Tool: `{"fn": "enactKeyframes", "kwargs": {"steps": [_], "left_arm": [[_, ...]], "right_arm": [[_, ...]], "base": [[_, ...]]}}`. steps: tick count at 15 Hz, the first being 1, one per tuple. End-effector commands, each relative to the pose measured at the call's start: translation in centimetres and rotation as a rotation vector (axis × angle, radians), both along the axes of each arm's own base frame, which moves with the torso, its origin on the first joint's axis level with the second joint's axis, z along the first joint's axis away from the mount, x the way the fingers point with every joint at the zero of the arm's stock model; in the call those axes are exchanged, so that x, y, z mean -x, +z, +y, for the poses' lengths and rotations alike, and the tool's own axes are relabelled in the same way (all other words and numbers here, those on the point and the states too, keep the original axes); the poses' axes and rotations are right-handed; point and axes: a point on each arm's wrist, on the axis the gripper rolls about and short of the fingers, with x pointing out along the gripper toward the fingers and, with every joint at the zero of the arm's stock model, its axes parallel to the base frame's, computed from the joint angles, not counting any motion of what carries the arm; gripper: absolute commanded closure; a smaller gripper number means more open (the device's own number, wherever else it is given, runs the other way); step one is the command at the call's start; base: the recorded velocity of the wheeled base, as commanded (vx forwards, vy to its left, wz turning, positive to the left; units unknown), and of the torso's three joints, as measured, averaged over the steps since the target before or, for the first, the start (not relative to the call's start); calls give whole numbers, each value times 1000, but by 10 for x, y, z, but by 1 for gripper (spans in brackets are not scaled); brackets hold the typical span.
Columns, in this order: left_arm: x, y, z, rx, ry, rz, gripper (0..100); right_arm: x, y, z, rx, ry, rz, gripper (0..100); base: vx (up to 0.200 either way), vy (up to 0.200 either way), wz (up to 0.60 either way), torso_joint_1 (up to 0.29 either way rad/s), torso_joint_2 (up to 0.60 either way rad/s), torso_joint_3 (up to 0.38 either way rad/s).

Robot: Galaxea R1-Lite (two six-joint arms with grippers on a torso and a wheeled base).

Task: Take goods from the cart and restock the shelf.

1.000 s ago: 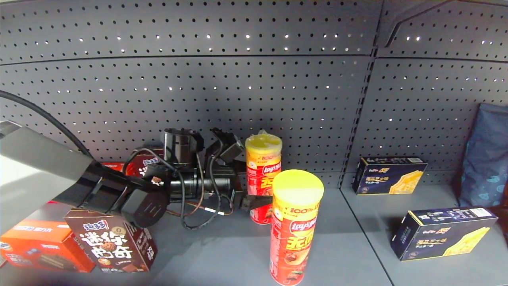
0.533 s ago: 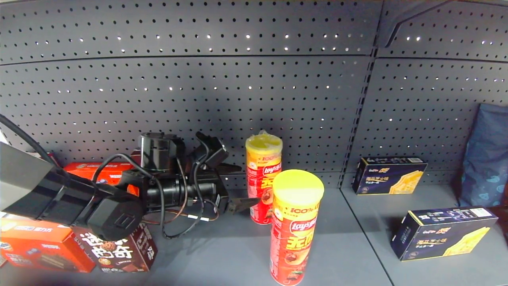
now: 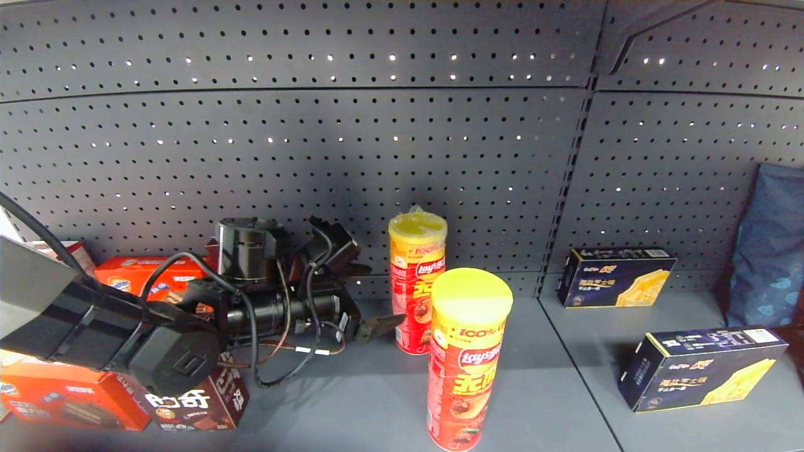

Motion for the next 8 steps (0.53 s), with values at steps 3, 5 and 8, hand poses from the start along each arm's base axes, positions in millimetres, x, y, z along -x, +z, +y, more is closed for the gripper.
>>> {"fn": "enactKeyframes", "kwargs": {"steps": [3,5,8], "left_arm": [[0,-2,0,-13,35,-1,0],[0,-3,0,-15,38,1,0],[-3,-5,0,-27,71,3,0]], "right_arm": [[0,0,0,0,0,1,0],[0,0,0,0,0,1,0],[0,0,0,0,0,1,0]], "base": [[0,0,0,0,0,0],[0,0,0,0,0,0],[0,0,0,0,0,0]]}}
